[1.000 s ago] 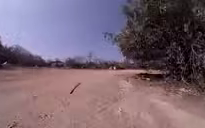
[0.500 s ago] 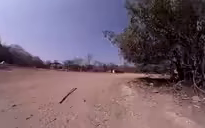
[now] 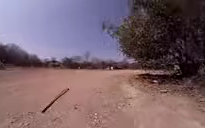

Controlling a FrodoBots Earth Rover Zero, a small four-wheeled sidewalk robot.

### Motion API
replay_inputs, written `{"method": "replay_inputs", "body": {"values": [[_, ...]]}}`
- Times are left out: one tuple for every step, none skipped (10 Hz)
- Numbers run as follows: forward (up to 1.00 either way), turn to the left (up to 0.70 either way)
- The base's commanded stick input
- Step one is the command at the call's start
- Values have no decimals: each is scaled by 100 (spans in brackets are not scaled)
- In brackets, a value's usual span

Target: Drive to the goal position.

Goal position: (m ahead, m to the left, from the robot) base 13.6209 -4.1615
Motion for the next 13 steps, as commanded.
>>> {"method": "replay_inputs", "body": {"values": [[100, 0], [100, 0], [100, 0], [100, 0], [100, 0], [100, 0], [100, 0], [100, 0], [100, 0], [100, 0], [100, 0], [100, 0], [100, 0]]}}
